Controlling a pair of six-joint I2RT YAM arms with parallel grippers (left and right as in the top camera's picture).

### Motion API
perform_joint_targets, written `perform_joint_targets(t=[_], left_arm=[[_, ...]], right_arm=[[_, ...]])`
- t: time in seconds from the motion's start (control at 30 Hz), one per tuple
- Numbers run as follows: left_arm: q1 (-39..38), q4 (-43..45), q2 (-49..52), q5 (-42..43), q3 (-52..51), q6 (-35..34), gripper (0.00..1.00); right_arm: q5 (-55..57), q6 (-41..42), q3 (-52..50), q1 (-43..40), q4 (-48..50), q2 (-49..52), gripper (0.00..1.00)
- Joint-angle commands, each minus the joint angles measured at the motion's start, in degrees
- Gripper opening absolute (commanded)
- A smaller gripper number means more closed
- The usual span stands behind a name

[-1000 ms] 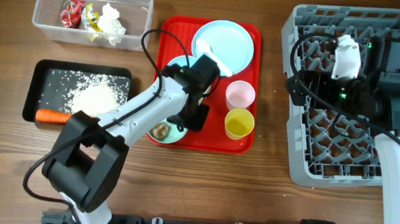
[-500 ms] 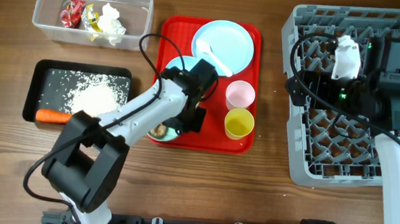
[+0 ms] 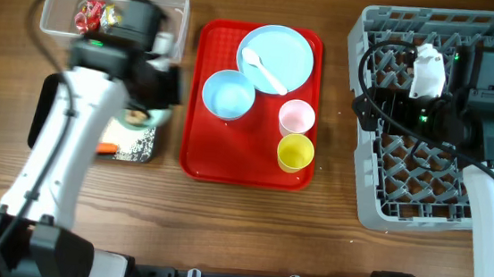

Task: Sort waste into correct bins and load items into the dishwasher rack
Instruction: 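Lift the green bowl over the black tray and tip the mushroom out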

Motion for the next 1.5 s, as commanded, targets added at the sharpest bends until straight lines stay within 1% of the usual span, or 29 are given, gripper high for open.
perform_joint_targets(t=[0.0,0.03,0.1,0.13,0.33,0.4,0.53,0.67,0.9,1.13,1.23,1.4,1.47], left_arm=[[12.61,0.13,1.84,16.98,-0.81,11.28,0.04],[14.69,0.13,2.56,19.23,-0.81,12.5,0.04],[20.46,0.13,5.16,27.87,-0.81,17.42,0.04],[22.32,0.11,6.32,30.77,-0.81,18.99,0.04],[29.51,-1.44,13.62,48.19,-0.81,27.52,0.04],[30.73,-2.4,16.26,51.04,-0.81,29.9,0.04],[32.13,-4.74,20.74,53.64,-0.81,34.51,0.04],[33.59,-8.68,23.93,60.92,-0.81,41.09,0.04],[36.76,-11.72,24.22,66.4,-0.81,41.99,0.04],[40.13,-15.54,24.22,67.84,-0.79,42.42,0.04],[40.5,-17.25,24.22,67.43,-0.81,46.88,0.04],[40.48,-24.09,24.22,64.57,-0.81,60.65,0.04],[40.48,-24.87,24.22,63.8,-0.81,61.7,0.04]], right_arm=[[0.98,0.46,0.2,0.39,0.81,0.55,1.0],[0.96,0.48,0.2,0.39,0.96,0.55,1.0],[0.98,0.46,0.2,0.39,1.07,0.55,1.0],[0.98,0.46,0.2,0.39,1.07,0.55,1.0],[0.98,0.46,0.2,0.39,1.01,0.55,1.0],[0.98,0.46,0.2,0.39,1.01,0.55,1.0],[0.98,0.46,0.2,0.39,1.03,0.55,1.0],[0.98,0.46,0.2,0.39,1.03,0.55,1.0],[0.98,0.46,0.2,0.39,0.94,0.74,1.0],[0.98,0.5,0.2,0.39,0.96,1.11,1.0],[0.98,0.48,0.2,0.39,0.96,1.55,0.99],[0.94,0.68,0.2,0.39,0.92,2.69,1.0],[0.94,0.7,0.2,0.39,0.83,3.13,0.99]])
